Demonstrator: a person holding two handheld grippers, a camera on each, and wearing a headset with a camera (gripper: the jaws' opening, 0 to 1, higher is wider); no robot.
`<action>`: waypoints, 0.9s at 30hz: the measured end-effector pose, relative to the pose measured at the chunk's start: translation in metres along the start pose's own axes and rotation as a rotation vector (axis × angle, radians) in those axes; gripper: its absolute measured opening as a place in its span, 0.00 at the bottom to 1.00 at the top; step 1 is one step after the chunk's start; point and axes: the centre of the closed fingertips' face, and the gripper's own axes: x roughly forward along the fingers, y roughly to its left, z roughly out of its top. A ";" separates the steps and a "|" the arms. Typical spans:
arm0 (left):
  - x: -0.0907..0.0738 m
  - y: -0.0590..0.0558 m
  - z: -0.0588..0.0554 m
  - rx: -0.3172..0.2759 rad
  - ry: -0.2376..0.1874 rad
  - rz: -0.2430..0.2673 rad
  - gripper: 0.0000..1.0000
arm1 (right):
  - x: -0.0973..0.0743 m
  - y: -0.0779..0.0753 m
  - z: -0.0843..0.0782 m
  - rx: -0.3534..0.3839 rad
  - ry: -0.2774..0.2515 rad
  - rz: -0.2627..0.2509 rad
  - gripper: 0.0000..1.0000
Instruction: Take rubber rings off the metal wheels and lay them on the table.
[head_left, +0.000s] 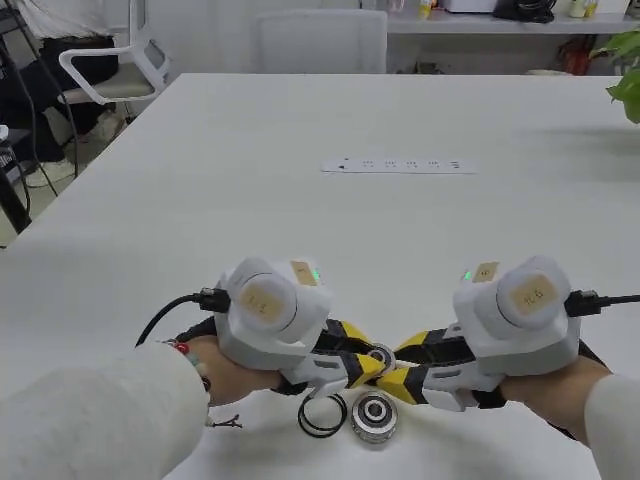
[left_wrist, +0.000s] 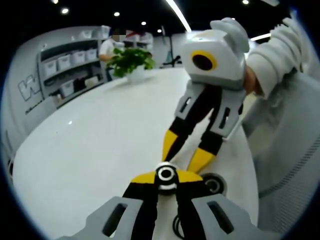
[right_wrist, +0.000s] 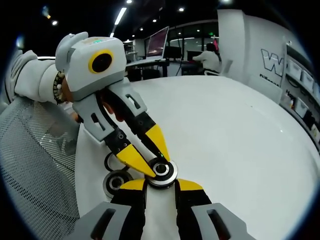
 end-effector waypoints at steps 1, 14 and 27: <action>0.000 0.000 0.000 -0.001 0.000 0.000 0.14 | 0.000 0.000 0.000 -0.003 0.001 0.000 0.19; 0.000 -0.001 0.000 -0.004 -0.001 -0.001 0.14 | -0.004 -0.001 -0.003 0.047 0.004 0.023 0.15; -0.001 0.000 0.000 -0.010 0.000 0.001 0.14 | -0.005 -0.001 -0.007 0.080 0.019 0.027 0.02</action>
